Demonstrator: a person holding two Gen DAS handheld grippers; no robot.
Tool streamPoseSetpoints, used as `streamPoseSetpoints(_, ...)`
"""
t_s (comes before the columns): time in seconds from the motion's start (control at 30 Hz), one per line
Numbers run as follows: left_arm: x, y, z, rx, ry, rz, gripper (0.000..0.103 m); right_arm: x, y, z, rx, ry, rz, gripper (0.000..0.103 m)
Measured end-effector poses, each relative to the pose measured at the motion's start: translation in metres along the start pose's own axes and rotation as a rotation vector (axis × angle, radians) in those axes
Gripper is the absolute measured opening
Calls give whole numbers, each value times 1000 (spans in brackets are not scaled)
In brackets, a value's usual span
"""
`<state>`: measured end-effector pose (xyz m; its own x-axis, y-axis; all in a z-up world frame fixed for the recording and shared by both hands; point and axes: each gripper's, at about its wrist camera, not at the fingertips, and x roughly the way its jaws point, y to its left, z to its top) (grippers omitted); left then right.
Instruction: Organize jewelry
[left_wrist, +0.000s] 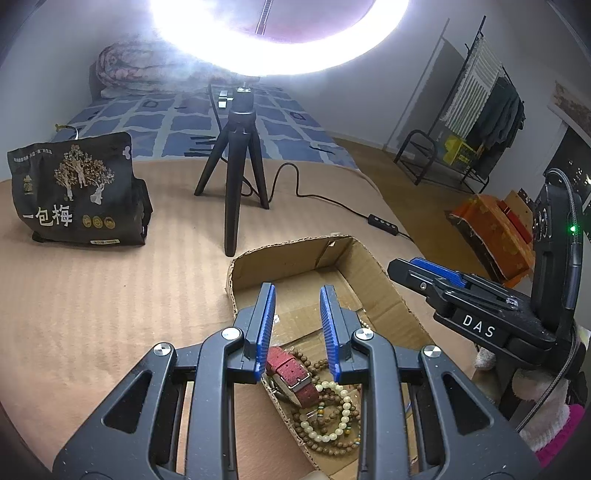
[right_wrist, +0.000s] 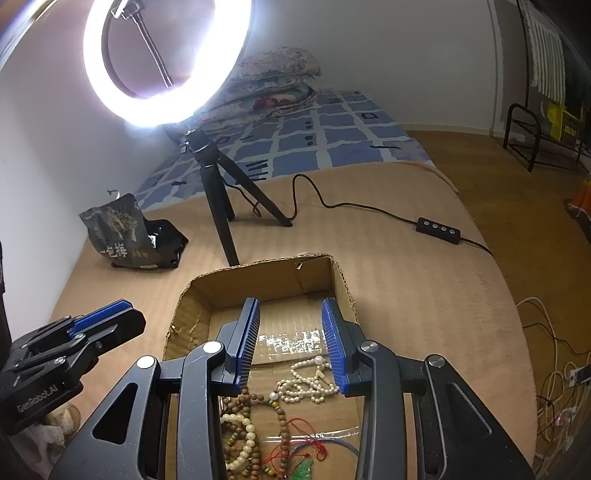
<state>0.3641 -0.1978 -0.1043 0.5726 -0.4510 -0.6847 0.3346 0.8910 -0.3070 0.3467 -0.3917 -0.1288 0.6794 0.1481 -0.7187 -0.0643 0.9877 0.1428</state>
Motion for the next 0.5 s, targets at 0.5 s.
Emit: streamPoseSetpoints(0.5, -39, -4, -6, 31, -49, 20, 24, -28, 9, -6, -28, -29, -16, 33)
